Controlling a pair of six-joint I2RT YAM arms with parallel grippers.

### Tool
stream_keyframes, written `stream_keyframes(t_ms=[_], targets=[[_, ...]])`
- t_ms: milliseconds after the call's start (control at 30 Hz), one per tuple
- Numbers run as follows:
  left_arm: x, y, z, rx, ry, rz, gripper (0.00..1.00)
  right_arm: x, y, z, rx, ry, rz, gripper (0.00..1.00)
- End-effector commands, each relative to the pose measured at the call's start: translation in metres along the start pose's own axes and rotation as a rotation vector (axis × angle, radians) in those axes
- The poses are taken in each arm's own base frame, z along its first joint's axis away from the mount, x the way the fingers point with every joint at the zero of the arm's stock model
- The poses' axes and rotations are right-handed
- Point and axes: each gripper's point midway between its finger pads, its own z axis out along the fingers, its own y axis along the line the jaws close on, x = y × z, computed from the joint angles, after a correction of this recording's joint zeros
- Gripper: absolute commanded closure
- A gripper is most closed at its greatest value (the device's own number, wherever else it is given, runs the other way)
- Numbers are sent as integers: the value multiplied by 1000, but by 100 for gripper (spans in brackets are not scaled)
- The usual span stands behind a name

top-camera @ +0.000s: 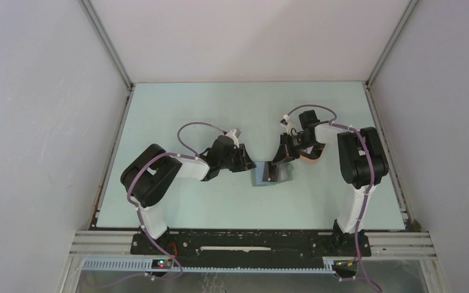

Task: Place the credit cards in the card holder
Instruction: Insert the credit card into the card holder.

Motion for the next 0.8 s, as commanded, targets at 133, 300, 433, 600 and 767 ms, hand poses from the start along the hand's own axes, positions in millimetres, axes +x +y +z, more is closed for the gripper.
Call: stream_keyframes(t_ms=[133,300,433,600,767], targets=[[35,32,6,-85,129,4,67,1,4,13,-25,28,-15,100],[35,30,8,-74,127,0,68,0,10,19,-53,30,0,100],[35,30,8,-73,124,-5,68,2,11,23,-62,41,8,100],[35,32,6,-80,118,-5,68,-2,11,13,-41,20,-26,94],[31,28,1,-69,89,0,66,-3,14,4,-41,8,-42,83]])
